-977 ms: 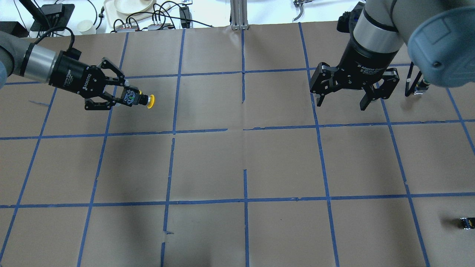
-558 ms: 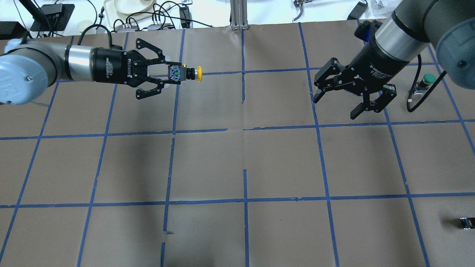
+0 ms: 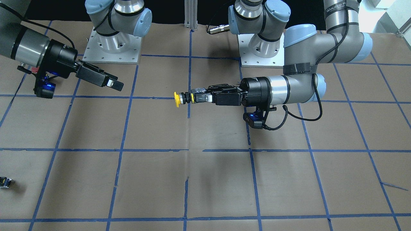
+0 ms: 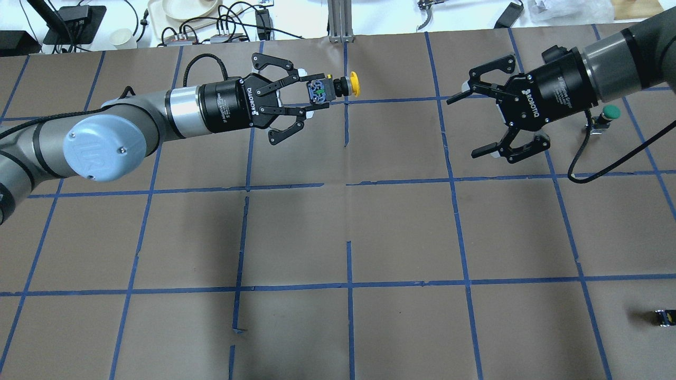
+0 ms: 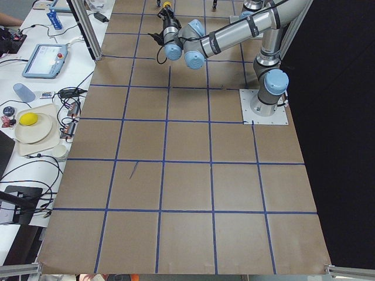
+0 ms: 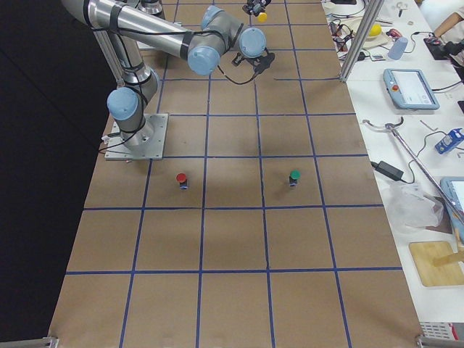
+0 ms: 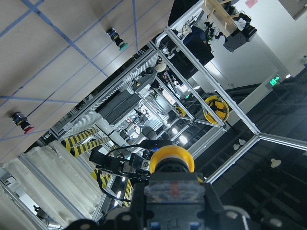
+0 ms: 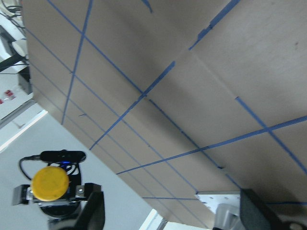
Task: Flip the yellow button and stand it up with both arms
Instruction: 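Lift the button with the left gripper while the right gripper approaches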
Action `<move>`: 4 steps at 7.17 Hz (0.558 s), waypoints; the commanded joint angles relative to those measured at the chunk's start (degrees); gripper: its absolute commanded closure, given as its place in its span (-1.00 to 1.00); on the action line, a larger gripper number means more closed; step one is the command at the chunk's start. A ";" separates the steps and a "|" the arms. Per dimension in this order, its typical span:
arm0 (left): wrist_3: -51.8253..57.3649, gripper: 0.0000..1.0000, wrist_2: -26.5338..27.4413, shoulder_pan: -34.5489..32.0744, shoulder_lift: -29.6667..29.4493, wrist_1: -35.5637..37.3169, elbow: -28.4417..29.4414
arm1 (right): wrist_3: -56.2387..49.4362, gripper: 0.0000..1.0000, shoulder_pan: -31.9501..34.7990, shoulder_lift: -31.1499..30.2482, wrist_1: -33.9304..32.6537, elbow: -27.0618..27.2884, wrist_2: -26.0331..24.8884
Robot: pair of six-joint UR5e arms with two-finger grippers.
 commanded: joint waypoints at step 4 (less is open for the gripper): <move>1.45 0.99 -3.95 -2.37 -0.20 0.43 -1.93 | 3.52 -0.99 11.01 3.11 -0.47 2.10 23.99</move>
